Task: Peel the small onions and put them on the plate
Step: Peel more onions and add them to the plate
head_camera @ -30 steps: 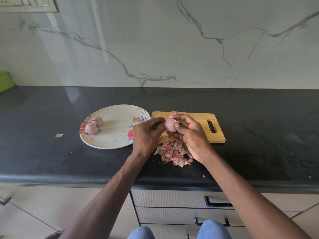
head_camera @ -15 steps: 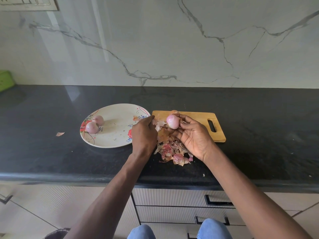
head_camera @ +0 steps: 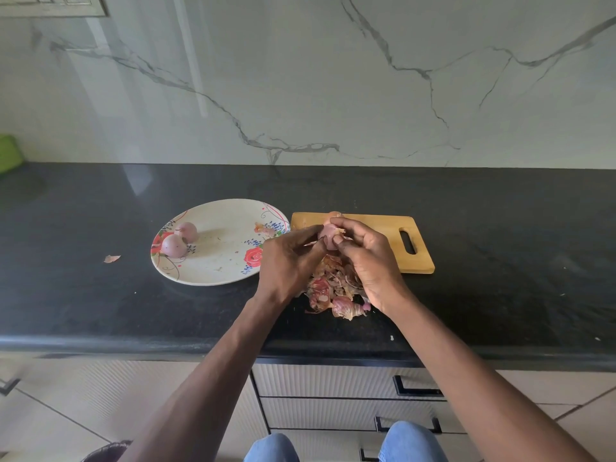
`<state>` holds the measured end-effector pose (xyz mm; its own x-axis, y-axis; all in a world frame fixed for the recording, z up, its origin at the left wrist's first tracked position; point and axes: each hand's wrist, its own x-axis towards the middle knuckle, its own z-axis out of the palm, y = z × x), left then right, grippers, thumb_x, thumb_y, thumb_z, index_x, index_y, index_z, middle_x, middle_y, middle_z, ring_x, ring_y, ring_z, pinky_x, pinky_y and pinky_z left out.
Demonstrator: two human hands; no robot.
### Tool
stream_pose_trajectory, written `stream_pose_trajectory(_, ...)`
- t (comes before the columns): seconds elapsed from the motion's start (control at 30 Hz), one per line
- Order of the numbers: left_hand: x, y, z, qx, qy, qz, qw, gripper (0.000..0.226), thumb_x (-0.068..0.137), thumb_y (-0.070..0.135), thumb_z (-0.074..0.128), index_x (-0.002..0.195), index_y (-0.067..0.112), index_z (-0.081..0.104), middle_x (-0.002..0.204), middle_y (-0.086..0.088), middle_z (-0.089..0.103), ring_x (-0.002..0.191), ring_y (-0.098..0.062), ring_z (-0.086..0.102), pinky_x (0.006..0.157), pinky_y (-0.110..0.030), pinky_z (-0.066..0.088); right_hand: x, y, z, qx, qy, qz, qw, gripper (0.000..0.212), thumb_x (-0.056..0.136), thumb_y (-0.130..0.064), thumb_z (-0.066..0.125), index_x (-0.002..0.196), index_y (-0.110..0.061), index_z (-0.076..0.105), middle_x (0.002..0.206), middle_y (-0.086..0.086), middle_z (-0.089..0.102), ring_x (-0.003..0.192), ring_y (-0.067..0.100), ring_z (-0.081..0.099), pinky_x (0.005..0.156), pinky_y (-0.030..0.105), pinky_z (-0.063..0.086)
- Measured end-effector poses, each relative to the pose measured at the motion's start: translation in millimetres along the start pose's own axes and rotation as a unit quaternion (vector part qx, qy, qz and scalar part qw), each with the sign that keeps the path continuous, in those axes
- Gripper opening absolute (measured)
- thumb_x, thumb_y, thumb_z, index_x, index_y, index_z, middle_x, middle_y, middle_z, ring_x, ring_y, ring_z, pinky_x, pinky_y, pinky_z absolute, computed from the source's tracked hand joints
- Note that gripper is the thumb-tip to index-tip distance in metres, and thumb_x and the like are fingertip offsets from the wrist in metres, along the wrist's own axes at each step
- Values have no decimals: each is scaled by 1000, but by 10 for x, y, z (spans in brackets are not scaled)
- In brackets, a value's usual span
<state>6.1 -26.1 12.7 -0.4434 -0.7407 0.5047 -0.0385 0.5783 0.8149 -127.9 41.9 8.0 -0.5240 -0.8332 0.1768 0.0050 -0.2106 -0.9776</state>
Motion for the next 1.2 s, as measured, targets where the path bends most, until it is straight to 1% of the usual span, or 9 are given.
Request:
stream_pose_trajectory(0.13,-1,-1,-10,-3,7,15,1000,28,92,16,74,119,17,71,101,17,70,93,10,68,81,-14,55,-14,-11,-10,-48,8,-27,998,31,93,-5,68,121,-18,71,122,-3,71,112,8,67,95,27,54)
stream_pose_trajectory(0.27,15,-29,-22,-26,-1,-18,1000,26,91,14,73,117,10,74,103,8,75,95,-1,73,83,-21,58,-15,-15,-15,-56,12,-32,998,31,92,-6,69,117,-24,72,117,-8,71,109,4,67,95,28,55)
stream_pose_trajectory(0.5,51,-86,-9,-27,32,-56,998,22,91,5,71,112,10,76,97,3,77,88,-6,75,83,-28,61,-16,43,23,-68,7,-56,996,31,93,-3,68,118,-21,71,124,-1,70,118,10,64,104,37,52)
stream_pose_trajectory(0.67,77,-114,7,-33,54,-64,996,22,89,7,75,110,7,77,100,-2,78,89,-11,75,85,-33,61,33,12,16,84,-3,25,996,34,94,7,58,120,-12,68,124,13,69,119,28,65,99,41,55)
stream_pose_trajectory(0.87,104,-112,46,61,99,-93,989,23,94,8,65,114,8,76,103,-7,78,89,-14,73,88,-30,58,22,-92,-15,265,-29,111,957,35,98,10,45,131,6,57,132,28,60,110,35,68,85,37,61)
stream_pose_trajectory(0.93,92,-110,44,118,91,-81,985,26,98,7,59,118,9,74,117,-9,74,101,-18,70,91,-23,51,15,-115,-18,296,-30,131,946,36,99,9,42,132,8,55,133,30,58,116,40,64,84,37,61)
stream_pose_trajectory(1.0,97,-126,37,147,80,-67,984,30,98,5,56,123,9,72,133,-7,67,129,-17,57,107,-22,40,4,-134,-26,316,-32,141,938,32,99,5,45,129,9,55,133,28,58,115,38,64,83,36,62)
stream_pose_trajectory(1.1,98,-113,-10,73,83,-57,992,26,96,12,61,119,11,74,125,-4,71,122,-9,62,103,-16,45,-7,-154,-33,293,-31,144,945,27,97,1,53,122,6,60,124,27,62,104,32,67,86,34,61)
stream_pose_trajectory(1.2,80,-99,-38,-66,26,-55,996,26,92,17,70,117,13,76,110,1,77,104,-9,72,93,-34,58,-4,-147,-49,274,-22,141,951,31,96,2,55,126,4,60,120,27,66,101,33,69,85,34,61)
